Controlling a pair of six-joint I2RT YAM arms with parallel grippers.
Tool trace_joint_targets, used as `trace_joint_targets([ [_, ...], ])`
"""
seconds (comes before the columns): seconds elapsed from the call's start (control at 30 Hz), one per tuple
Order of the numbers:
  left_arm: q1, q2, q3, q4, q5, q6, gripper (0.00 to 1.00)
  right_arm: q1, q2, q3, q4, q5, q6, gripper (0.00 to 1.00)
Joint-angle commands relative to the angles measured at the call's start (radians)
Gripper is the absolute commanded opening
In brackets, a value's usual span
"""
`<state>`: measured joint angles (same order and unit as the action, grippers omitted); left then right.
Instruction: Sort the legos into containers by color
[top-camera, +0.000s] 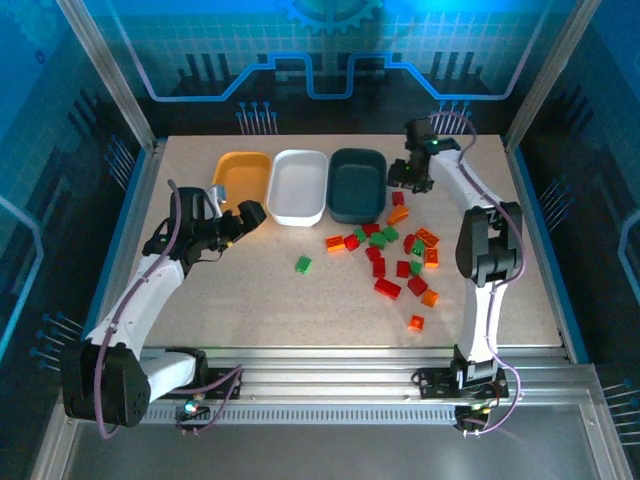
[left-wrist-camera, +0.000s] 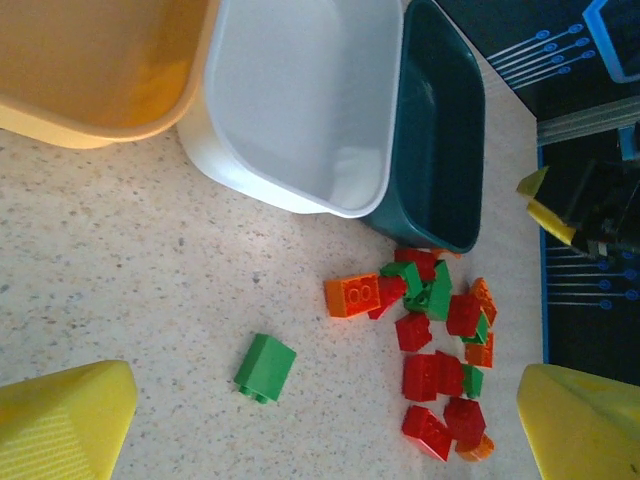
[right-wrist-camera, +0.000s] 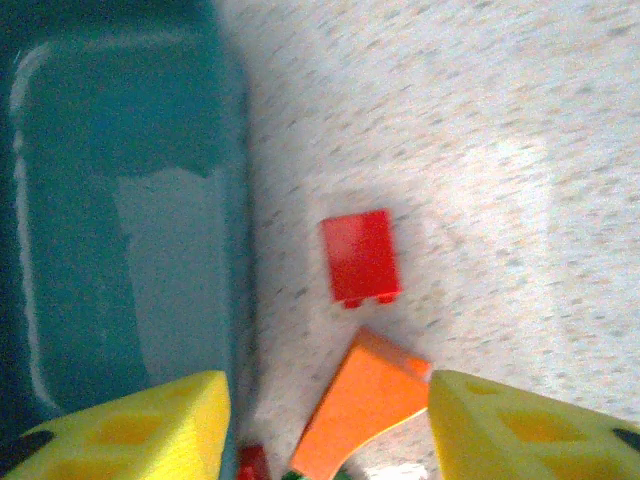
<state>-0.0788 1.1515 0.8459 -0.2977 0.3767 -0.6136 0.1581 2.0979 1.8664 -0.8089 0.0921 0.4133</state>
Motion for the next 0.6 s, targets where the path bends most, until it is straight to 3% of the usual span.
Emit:
trace_joint_targets([
  [0.0,-0.039,0.01,-0.026,0.035,0.036,-0.024,0.99,-0.033,0.1,0.081,-0.073,-0.052,-0.12,0.54],
  [0.37,-0.113,0.062,-0.019,0.055,0.023,-0.033,0.99,-0.049,0.295,0.253,-0.127,-0.113,-0.165,0.58],
  [0.57,-0.119,0.077,-0.015,0.058,0.014,-0.032,0.99,-0.037,0.334,0.261,-0.142,-0.081,-0.155,0.6],
])
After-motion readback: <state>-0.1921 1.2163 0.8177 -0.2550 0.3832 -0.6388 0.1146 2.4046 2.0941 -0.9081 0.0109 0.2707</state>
